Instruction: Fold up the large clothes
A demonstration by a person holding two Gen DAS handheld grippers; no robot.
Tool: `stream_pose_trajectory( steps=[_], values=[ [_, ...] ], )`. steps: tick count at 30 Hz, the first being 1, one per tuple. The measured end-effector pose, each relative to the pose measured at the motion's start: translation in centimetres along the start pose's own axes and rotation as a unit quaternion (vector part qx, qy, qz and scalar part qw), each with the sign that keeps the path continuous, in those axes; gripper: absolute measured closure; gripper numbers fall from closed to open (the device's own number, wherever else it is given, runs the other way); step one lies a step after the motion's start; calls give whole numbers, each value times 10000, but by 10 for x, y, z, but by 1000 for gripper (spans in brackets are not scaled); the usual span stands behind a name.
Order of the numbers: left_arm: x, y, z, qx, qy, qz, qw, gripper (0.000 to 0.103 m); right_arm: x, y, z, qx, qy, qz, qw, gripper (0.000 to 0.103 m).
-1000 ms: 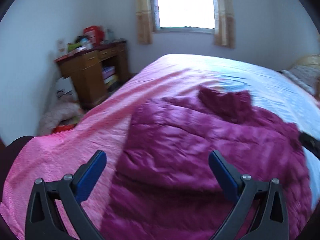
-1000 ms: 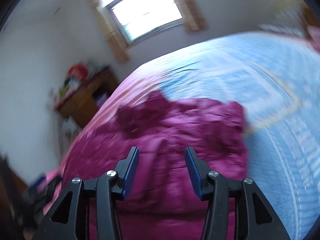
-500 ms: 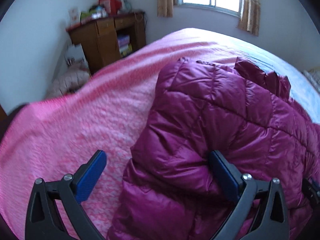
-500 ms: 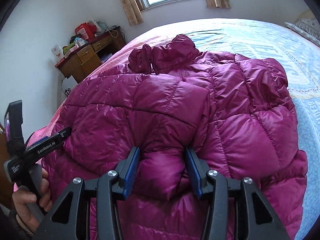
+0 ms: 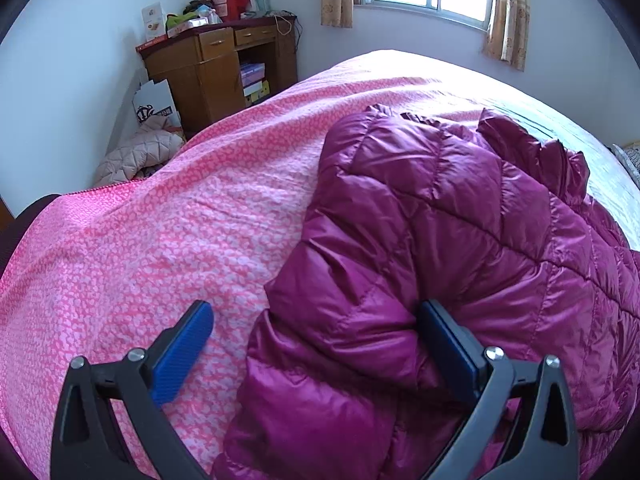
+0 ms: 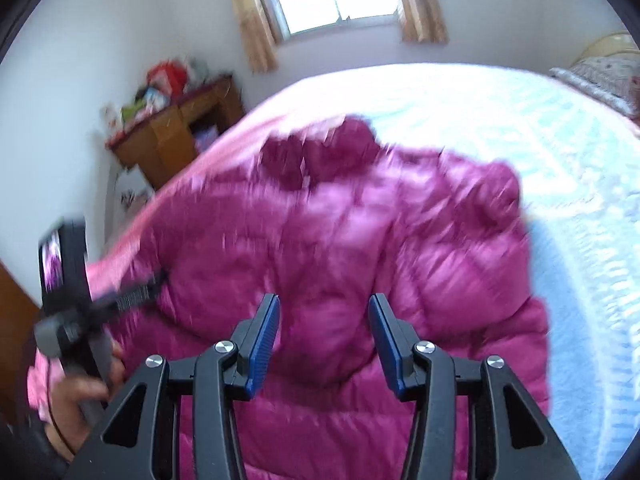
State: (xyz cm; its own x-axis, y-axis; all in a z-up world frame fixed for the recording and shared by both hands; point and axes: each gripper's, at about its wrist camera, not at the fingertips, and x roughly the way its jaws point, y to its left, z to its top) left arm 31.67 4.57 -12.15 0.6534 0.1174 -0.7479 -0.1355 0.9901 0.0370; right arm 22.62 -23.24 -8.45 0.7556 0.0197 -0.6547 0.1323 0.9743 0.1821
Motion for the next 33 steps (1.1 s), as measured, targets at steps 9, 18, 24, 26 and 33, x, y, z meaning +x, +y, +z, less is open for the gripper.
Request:
stream_pose_trajectory(
  steps=[9,18,24,26,33],
  values=[
    [3,7,-2,-134,75,-173,9997,0,57,-16,-6,70,441,-229,9987,50],
    [-5,17,6,219,294,-490,9981,0,37,-32,32,444,711,317,9960,47],
    [-49,13,62,709,-378,-814,9934,0,29,-57,123,823,468,571,9939,37],
    [-51,-2,98,717,-335,-1109,9907,0,48,-58,151,880,641,724,9914,37],
    [-6,-46,172,632,-103,-1090,9920,0,141,-46,207,1139,1205,495,9849,37]
  ],
)
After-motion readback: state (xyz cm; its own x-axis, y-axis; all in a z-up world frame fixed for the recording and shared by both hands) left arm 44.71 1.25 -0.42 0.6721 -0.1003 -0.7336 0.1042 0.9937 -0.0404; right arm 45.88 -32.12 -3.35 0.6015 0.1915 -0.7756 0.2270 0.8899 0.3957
